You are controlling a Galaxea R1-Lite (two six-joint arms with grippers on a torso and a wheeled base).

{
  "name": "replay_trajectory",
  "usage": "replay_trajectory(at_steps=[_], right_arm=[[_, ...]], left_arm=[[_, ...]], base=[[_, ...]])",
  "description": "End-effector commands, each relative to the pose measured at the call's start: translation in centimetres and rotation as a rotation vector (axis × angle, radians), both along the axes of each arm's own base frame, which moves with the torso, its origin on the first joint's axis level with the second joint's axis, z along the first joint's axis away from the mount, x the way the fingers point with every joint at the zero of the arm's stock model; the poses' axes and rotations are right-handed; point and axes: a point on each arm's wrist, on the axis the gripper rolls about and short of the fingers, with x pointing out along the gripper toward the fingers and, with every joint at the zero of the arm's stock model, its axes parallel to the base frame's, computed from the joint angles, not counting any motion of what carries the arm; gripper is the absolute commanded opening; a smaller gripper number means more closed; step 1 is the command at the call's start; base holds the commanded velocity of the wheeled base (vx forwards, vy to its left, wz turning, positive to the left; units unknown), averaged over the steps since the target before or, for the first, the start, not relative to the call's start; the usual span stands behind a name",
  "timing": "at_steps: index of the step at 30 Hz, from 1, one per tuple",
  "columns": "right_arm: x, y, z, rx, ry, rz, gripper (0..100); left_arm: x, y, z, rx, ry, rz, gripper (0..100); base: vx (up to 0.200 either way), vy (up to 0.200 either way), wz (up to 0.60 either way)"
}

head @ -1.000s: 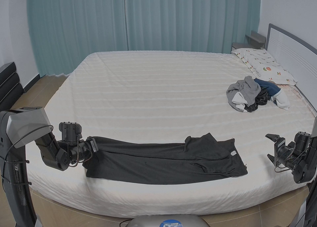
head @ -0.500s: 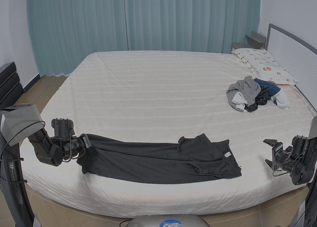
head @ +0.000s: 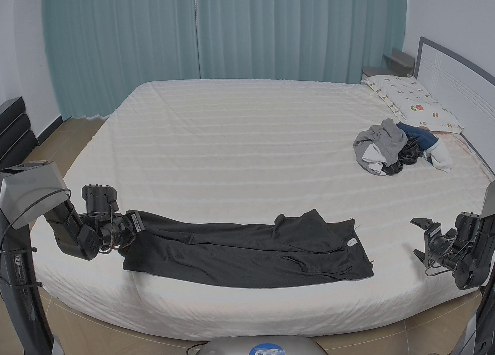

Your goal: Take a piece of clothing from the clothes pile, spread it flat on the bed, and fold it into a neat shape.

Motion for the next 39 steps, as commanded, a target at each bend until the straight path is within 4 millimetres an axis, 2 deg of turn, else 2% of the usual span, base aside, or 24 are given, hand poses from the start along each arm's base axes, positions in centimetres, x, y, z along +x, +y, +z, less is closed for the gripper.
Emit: replay_trajectory(at_steps=[1,3,15,26,31,32,34,35,39], right_arm=[[0.0,0.0,0.0,-0.001,-0.005,0.0,100],[0.0,0.0,0.0,-0.001,-0.005,0.0,100],[0.1,0.1,0.0,-0.001,-0.004,0.003,100],[0.0,0.2,-0.5,0.011,0.014,0.008,100],[0.1,1.0,-1.1,0.013,0.038,0.036,100],[0.2,1.6,-1.4,0.013,0.051,0.056,100],[0.2,1.7,-1.4,0.013,0.051,0.058,100],[0.1,2.1,-1.4,0.013,0.055,0.07,100],[0.1,2.1,-1.5,0.014,0.06,0.07,100]], left_arm=[[0.0,-0.3,-0.1,-0.003,0.001,-0.006,0],[0.0,-0.5,-0.1,-0.003,0.001,-0.012,0],[0.8,-2.6,0.7,-0.098,-0.038,-0.001,0],[0.2,-5.1,2.5,-0.143,-0.058,-0.024,0],[0.0,-6.3,4.0,-0.122,-0.049,-0.028,0],[0.3,-6.9,4.7,-0.108,-0.046,-0.021,0],[0.3,-7.0,4.8,-0.107,-0.046,-0.022,0],[0.4,-7.6,5.6,-0.1,-0.036,-0.03,0],[0.6,-9.1,6.3,-0.079,0.018,-0.047,0]], base=[[-0.2,0.0,0.0],[-0.2,0.0,0.0],[0.0,0.0,0.0],[0.0,-0.2,0.0],[0.0,-0.2,0.0],[0.0,-0.2,0.0],[0.0,-0.2,0.0],[0.0,-0.2,0.0],[0.0,-0.2,0.0]])
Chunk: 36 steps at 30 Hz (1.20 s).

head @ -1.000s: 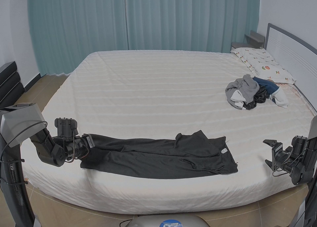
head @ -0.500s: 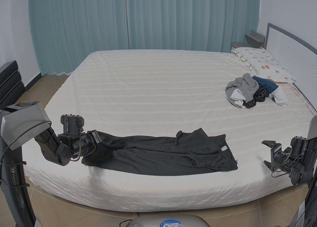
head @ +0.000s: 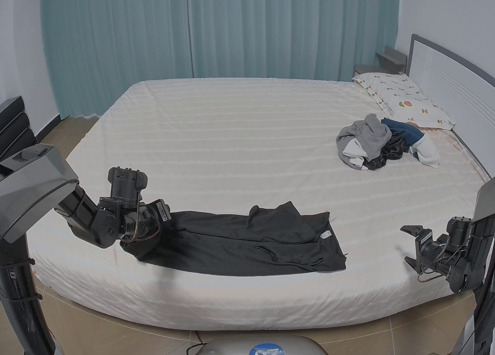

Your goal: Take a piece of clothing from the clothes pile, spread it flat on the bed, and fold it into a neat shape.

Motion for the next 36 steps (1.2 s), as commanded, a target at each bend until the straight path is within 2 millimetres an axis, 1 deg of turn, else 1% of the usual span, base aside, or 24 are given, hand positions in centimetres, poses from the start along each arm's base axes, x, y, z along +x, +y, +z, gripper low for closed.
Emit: replay_trajectory(at_steps=[1,3,5,6,7,8,9,14,21,24,27,33,35,36], right_arm=[[-0.1,0.4,-0.3,0.0,0.011,0.016,100],[-0.1,0.4,-0.3,0.001,0.012,0.016,100],[-0.1,0.5,-0.3,0.001,0.014,0.017,100],[-0.1,0.5,-0.3,0.0,0.014,0.018,100],[-0.1,0.6,-0.3,0.0,0.014,0.021,100],[-0.1,0.6,-0.3,0.0,0.014,0.021,100],[-0.1,0.6,-0.3,-0.001,0.015,0.025,100],[-0.3,0.8,-0.4,0.0,0.022,0.031,100],[-0.3,1.0,-0.4,-0.002,0.025,0.038,100],[-0.4,1.1,-0.4,0.0,0.028,0.041,100],[-0.4,1.3,-0.5,-0.001,0.03,0.046,100],[-0.5,1.5,-0.5,0.0,0.036,0.054,100],[-0.5,1.5,-0.5,0.0,0.036,0.054,100],[-0.5,1.5,-0.5,0.0,0.036,0.054,100]], left_arm=[[0.6,-2.0,2.5,0.01,-0.027,-0.026,0],[0.7,-3.2,2.6,0.027,-0.015,-0.035,0],[0.8,-3.5,2.7,0.031,-0.014,-0.037,0],[0.8,-4.5,3.0,0.042,-0.019,-0.048,0],[0.9,-5.1,3.0,0.047,-0.019,-0.054,0],[0.9,-5.1,3.0,0.047,-0.019,-0.054,0],[1.1,-6.0,2.6,0.057,-0.006,-0.065,0],[1.3,-8.6,2.1,0.025,0.035,-0.085,0],[2.0,-11.2,1.6,0.014,0.086,-0.108,0],[2.0,-12.5,0.9,0.005,0.111,-0.114,0],[2.2,-13.5,0.2,-0.006,0.118,-0.102,0],[2.0,-14.6,-0.6,-0.001,0.126,-0.116,0],[2.1,-14.8,-0.9,0.005,0.123,-0.112,0],[2.5,-15.1,-1.3,0.019,0.112,-0.094,0]], base=[[0.0,-0.2,0.0],[0.0,-0.2,0.0],[0.0,-0.2,0.0],[0.0,-0.2,0.0],[0.0,-0.2,0.0],[0.0,-0.2,0.0],[0.0,-0.2,0.0],[0.0,-0.2,0.0],[0.0,-0.2,0.0],[0.0,-0.2,0.0],[0.0,-0.2,0.0],[0.0,0.0,0.0],[0.0,0.0,0.0],[0.0,0.0,0.0]])
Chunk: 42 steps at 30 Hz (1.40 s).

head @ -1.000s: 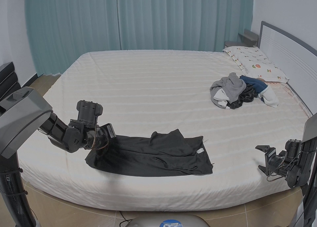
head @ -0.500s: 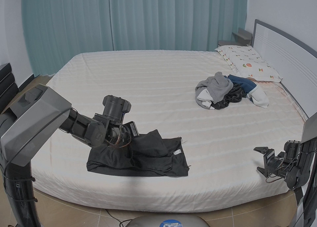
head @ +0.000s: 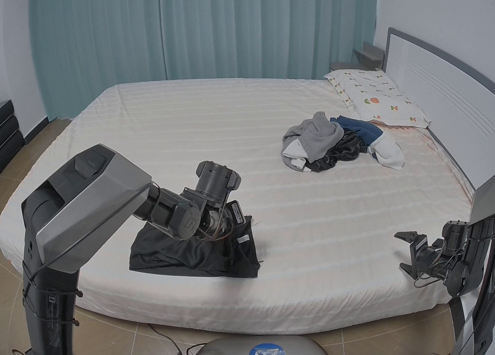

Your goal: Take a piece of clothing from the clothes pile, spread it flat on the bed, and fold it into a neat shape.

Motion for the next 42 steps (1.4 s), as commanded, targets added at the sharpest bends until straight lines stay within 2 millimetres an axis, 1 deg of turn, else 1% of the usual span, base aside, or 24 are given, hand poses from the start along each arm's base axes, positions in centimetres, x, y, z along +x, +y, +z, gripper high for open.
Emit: replay_trajectory(at_steps=[1,3,4,11,14,15,17,20,21,22,26,27,28,29,30,32,34,35,36,37,38,39,42], right_arm=[[0.0,0.0,0.0,-0.001,-0.005,0.001,100],[0.0,0.0,0.0,-0.001,-0.005,0.001,100],[0.0,0.0,0.0,-0.001,-0.005,0.001,100],[0.0,0.0,0.0,-0.001,-0.002,0.001,100],[0.0,0.0,-0.3,-0.002,0.006,0.002,100],[0.0,0.0,-0.3,-0.003,0.008,0.003,100],[0.0,0.2,-0.3,-0.006,0.007,0.009,100],[-0.1,0.2,-0.3,-0.005,0.009,0.011,100],[-0.1,0.2,-0.3,-0.005,0.009,0.011,100],[-0.1,0.2,-0.3,-0.005,0.009,0.011,100],[-0.1,0.2,-0.4,-0.005,0.01,0.011,100],[-0.1,0.2,-0.4,-0.005,0.01,0.011,100],[-0.1,0.2,-0.4,-0.005,0.01,0.011,100],[-0.1,0.2,-0.4,-0.005,0.01,0.011,100],[-0.1,0.2,-0.4,-0.005,0.01,0.011,100],[0.0,0.2,-0.3,-0.005,0.009,0.011,100],[0.0,0.2,-0.3,-0.005,0.009,0.011,100],[0.0,0.2,-0.3,-0.005,0.009,0.011,100],[0.0,0.2,-0.3,-0.005,0.009,0.011,100],[0.0,0.2,-0.3,-0.007,0.007,0.011,100],[0.0,0.2,-0.3,-0.007,0.007,0.011,100],[0.1,0.2,-0.4,-0.009,0.008,0.015,100],[0.2,0.3,-0.4,-0.025,0.001,0.026,100]], left_arm=[[0.7,-0.7,-1.6,0.03,-0.003,0.025,0],[1.1,-0.8,-1.7,0.026,-0.012,0.053,0],[1.2,-0.9,-1.7,0.015,-0.014,0.062,100],[0.8,-0.7,-1.8,-0.005,0.005,0.09,100],[0.4,-0.4,-0.2,-0.046,-0.008,0.108,100],[0.4,-0.3,-0.1,-0.049,-0.009,0.109,100],[0.0,0.7,1.2,-0.064,-0.02,0.117,100],[-0.7,2.8,2.8,-0.091,-0.018,0.13,100],[-0.8,3.2,3.0,-0.097,-0.014,0.13,100],[-1.2,4.3,3.5,-0.117,-0.003,0.13,100],[-2.0,7.6,3.7,-0.174,0.04,0.166,100],[-2.0,7.6,3.7,-0.174,0.04,0.166,100],[-2.1,9.0,3.7,-0.23,0.039,0.194,100],[-2.1,10.0,3.7,-0.26,0.034,0.216,100],[-2.1,10.0,3.7,-0.26,0.034,0.216,100],[-1.9,12.6,3.6,-0.347,0.035,0.28,100],[-1.9,14.4,2.9,-0.417,0.083,0.312,100],[-2.0,15.1,2.5,-0.443,0.109,0.321,100],[-2.0,15.1,2.5,-0.443,0.109,0.321,100],[-1.9,16.5,2.0,-0.485,0.142,0.327,100],[-1.9,16.5,2.0,-0.485,0.142,0.327,100],[-1.7,18.0,1.6,-0.527,0.168,0.333,100],[-1.6,19.3,1.0,-0.554,0.191,0.342,100]], base=[[0.0,0.0,0.0],[0.0,0.0,0.0],[0.0,0.0,0.0],[0.0,0.0,0.0],[0.0,0.0,0.0],[0.0,0.0,0.0],[0.0,0.0,0.0],[0.0,0.0,0.0],[0.0,0.0,0.0],[0.0,0.0,0.0],[0.0,0.0,0.0],[0.0,0.0,0.0],[0.0,0.0,0.0],[0.0,0.0,0.0],[0.0,0.0,0.0],[0.0,0.0,0.0],[0.0,0.1,0.0],[0.0,0.2,0.0],[0.0,0.2,0.0],[0.0,0.2,0.0],[0.0,0.2,0.0],[0.0,0.2,0.0],[0.0,0.2,0.0]])
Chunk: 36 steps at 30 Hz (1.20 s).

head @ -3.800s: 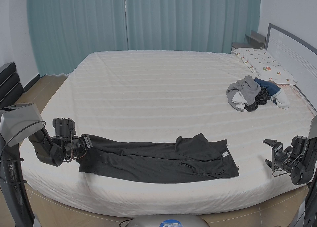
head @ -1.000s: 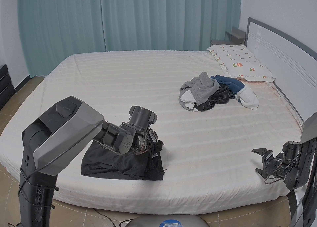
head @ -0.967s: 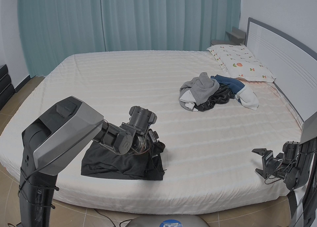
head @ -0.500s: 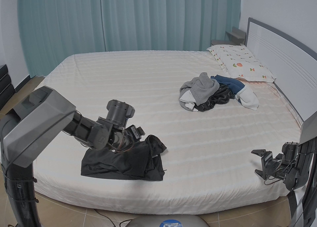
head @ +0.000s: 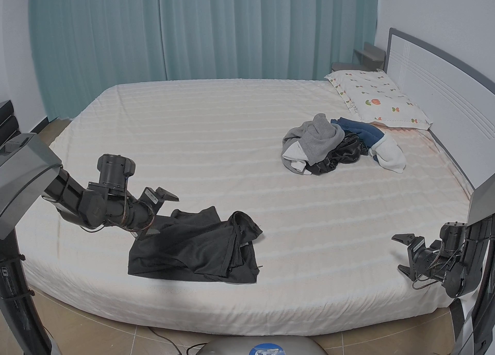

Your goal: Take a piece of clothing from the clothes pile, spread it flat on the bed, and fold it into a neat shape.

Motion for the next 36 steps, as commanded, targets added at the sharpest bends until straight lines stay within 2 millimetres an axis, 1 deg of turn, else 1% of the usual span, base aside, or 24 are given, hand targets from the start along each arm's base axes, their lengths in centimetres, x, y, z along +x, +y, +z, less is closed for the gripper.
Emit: replay_trajectory(at_steps=[1,2,4,6,8,12,15,17,18,21,24,28,29,30,31,33,36], right_arm=[[0.3,0.3,0.1,-0.02,-0.017,0.023,100],[0.3,0.3,0.1,-0.02,-0.017,0.023,100],[0.1,1.1,0.3,-0.024,-0.02,0.052,100],[0.1,1.3,0.3,-0.022,-0.019,0.06,100],[0.1,1.5,0.3,-0.026,-0.016,0.058,100],[0.4,1.8,0.5,-0.043,-0.03,0.052,100],[0.5,3.9,0.7,-0.062,-0.04,0.105,100],[0.7,5.7,0.8,-0.079,-0.056,0.145,100],[0.8,6.1,0.8,-0.083,-0.061,0.153,100],[1.5,9.3,1.4,-0.121,-0.121,0.204,100],[2.6,11.1,2.6,-0.128,-0.192,0.25,100],[5.1,12.0,4.8,-0.13,-0.227,0.262,100],[5.6,12.1,5.1,-0.129,-0.224,0.26,100],[5.6,12.1,5.1,-0.129,-0.224,0.26,100],[6.3,12.3,5.5,-0.122,-0.23,0.258,100],[6.1,12.3,5.1,-0.121,-0.214,0.263,100],[6.1,12.3,5.0,-0.121,-0.213,0.267,100]], left_arm=[[0.1,3.4,-1.2,-0.046,0.047,0.062,100],[0.2,3.6,-1.6,-0.046,0.055,0.067,100],[0.5,4.2,-2.1,-0.046,0.064,0.083,100],[0.5,4.3,-2.3,-0.047,0.064,0.085,100],[0.6,4.3,-3.0,-0.033,0.064,0.086,100],[0.7,4.7,-3.4,-0.035,0.07,0.097,100],[0.6,4.8,-3.4,-0.04,0.073,0.098,100],[0.7,4.8,-3.4,-0.044,0.072,0.1,100],[0.7,4.9,-3.3,-0.044,0.072,0.102,100],[0.6,5.0,-3.4,-0.045,0.075,0.102,100],[0.6,5.0,-3.4,-0.043,0.074,0.1,100],[0.7,4.9,-3.5,-0.035,0.074,0.103,100],[0.7,4.9,-3.5,-0.034,0.074,0.101,100],[0.7,4.9,-3.5,-0.034,0.074,0.101,100],[0.6,4.8,-3.6,-0.03,0.074,0.098,100],[0.5,4.8,-3.6,-0.027,0.076,0.098,100],[0.5,4.8,-3.6,-0.029,0.07,0.102,100]], base=[[0.0,0.2,0.0],[0.0,0.2,0.0],[0.0,0.2,0.0],[0.0,0.2,0.0],[0.0,0.2,0.0],[0.0,0.2,0.0],[0.0,0.2,0.0],[0.0,0.2,0.0],[0.0,0.2,0.0],[0.0,0.2,0.0],[0.0,0.2,0.0],[0.0,0.2,0.0],[0.0,0.2,0.0],[0.0,0.2,0.0],[0.0,0.0,0.0],[0.0,0.0,0.0],[0.0,0.0,0.0]])
